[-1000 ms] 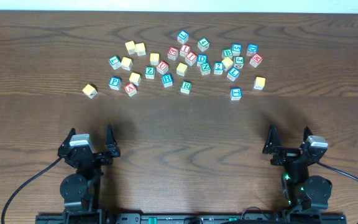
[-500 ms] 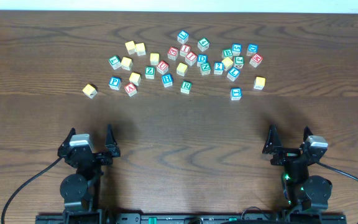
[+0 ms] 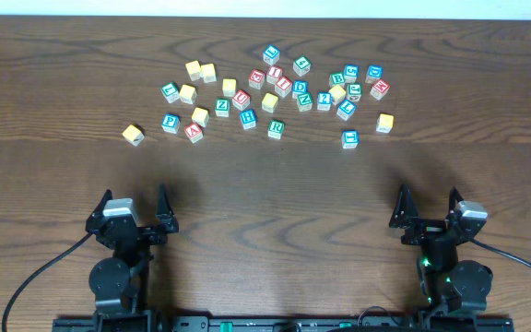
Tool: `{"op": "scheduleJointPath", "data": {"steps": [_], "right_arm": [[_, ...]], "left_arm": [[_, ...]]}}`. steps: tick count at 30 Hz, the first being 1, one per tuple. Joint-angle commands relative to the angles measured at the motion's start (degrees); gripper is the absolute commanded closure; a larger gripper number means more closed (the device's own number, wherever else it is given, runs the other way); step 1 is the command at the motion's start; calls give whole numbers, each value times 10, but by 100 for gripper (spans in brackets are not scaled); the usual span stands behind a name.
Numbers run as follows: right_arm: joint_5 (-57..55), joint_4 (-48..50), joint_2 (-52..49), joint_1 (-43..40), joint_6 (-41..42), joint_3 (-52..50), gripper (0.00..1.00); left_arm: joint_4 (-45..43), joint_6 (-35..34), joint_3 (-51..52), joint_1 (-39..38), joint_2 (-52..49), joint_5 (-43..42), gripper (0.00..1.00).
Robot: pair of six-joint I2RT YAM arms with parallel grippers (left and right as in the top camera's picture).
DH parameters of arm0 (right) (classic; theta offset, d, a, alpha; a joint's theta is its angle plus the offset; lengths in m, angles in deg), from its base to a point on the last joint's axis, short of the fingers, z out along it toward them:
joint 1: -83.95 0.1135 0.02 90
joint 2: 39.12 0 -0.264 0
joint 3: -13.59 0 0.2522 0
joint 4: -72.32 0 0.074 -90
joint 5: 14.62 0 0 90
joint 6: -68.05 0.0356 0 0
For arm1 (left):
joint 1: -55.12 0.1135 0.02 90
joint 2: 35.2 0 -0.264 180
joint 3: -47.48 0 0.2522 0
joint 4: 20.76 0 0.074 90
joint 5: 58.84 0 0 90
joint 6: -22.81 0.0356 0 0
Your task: Spell out CORL
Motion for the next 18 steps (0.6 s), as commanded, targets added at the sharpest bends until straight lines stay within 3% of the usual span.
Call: {"op": "scheduleJointPath", "data": {"steps": [1,7,12,18], "right_arm": [[-15,19,3,-5,9,-1,1],[1,139,4,-5,9,-1,1],[0,310,3,-5,9,0,1],[-1,326,-1,-5,-57,23,1]], "left_arm": [[24,8,6,3,3,3,2],[24,8,6,3,3,3,2],[25,8,6,3,3,3,2],[24,8,6,3,3,3,2]]}}
